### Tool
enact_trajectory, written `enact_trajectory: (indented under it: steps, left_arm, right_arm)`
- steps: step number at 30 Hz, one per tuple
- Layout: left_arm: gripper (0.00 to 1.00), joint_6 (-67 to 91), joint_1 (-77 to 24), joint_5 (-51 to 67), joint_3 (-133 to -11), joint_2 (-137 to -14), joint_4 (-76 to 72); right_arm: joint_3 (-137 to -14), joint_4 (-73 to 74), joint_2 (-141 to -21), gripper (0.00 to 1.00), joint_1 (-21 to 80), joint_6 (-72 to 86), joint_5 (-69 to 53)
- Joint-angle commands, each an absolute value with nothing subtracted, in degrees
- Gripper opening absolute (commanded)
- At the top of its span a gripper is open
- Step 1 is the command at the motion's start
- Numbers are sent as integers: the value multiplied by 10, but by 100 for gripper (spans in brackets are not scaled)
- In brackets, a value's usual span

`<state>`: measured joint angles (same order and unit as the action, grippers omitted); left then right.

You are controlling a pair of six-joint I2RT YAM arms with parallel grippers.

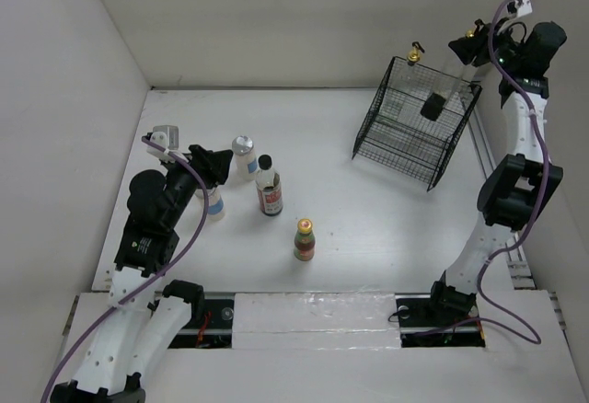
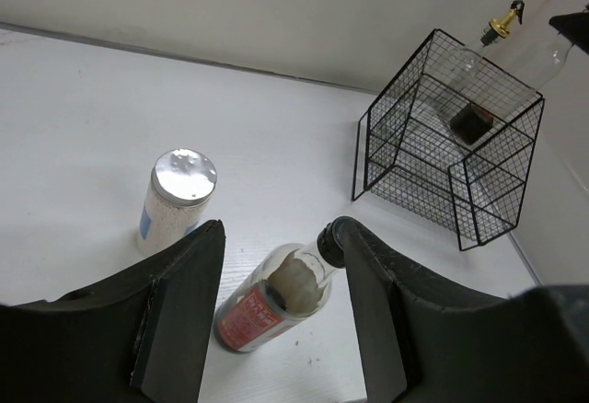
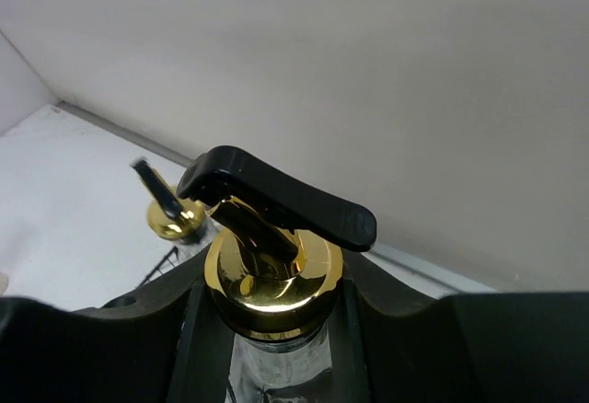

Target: Organize the condiment bottles

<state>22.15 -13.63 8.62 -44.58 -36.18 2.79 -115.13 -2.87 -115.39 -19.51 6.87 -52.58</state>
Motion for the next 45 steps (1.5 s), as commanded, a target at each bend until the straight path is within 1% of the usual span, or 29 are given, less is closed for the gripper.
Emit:
enact_trajectory:
  steps: [1, 4, 5, 6, 7, 8, 11, 15, 24, 37, 40, 41, 45]
  left_arm:
    - [50, 225, -133, 94, -445, -356, 1]
    - [50, 225, -133, 94, -445, -356, 1]
    - [50, 225, -133, 94, -445, -356, 1]
    - [50, 225, -138, 94, -445, -356, 1]
    - [50, 225, -138, 94, -445, -351, 1]
    - [50, 225, -138, 94, -445, -351, 1]
    - [50, 225, -143, 94, -445, -345, 1]
    - [50, 225, -143, 94, -445, -339, 1]
    - [50, 225, -149, 89, -445, -334, 1]
    - [50, 225, -149, 89, -445, -329, 6]
    - [50, 225, -149, 89, -445, -329, 6]
    - [50, 225, -149, 89, -445, -329, 6]
    - [50, 225, -154, 89, -445, -329, 6]
  right_arm:
    - [-1136, -80, -1114, 20, -191, 62, -508]
    - [-1129, -41, -1097, 22, -191, 62, -469]
    - [-1122, -33, -1092, 22, -186, 62, -429]
    - [-1098, -33, -1086, 22, -185, 62, -415]
    - [-1091, -33, -1079, 22, -185, 81, -406]
    - [-1099, 2, -1079, 22, -185, 73, -400]
    - [-1075, -7, -1059, 23, -179, 78, -376]
    - [-1075, 19, -1059, 24, -167, 76, -364]
    - [-999, -9, -1038, 24, -167, 76, -352]
    - [-980, -19, -1043, 24, -167, 65, -347]
    - [-974, -19, -1043, 31, -167, 59, -342]
    - [-969, -19, -1043, 36, -167, 54, -336]
    - [-948, -19, -1043, 48, -162, 48, -323]
